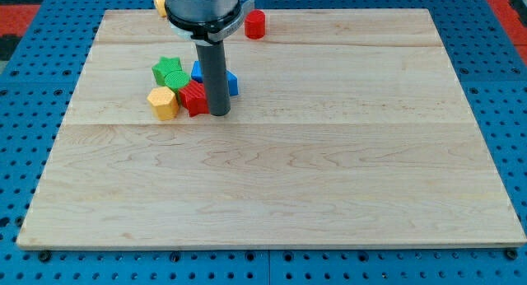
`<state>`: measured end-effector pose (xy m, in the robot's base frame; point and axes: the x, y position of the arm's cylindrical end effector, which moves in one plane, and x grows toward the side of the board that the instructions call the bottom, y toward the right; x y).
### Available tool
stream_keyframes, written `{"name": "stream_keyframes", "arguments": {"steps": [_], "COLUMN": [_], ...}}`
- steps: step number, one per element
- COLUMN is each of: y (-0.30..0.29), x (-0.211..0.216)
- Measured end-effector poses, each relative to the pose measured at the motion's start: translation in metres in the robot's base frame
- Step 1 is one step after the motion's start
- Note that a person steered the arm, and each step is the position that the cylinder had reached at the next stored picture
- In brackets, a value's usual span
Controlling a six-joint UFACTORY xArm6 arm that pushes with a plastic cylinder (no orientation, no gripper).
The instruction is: Push the group of blocks right and down a bit
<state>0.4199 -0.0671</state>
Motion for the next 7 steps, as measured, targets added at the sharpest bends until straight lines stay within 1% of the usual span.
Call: {"name": "stream_keyframes", "arguments": {"steps": [1, 2, 3, 4, 5, 6, 7], "y": [-0.034, -0.047, -0.025, -0.057, -0.115, -0.178, -0.195], "x": [-0.029, -0.025, -0.004, 0.020, 0.049, -0.005, -0.043]}}
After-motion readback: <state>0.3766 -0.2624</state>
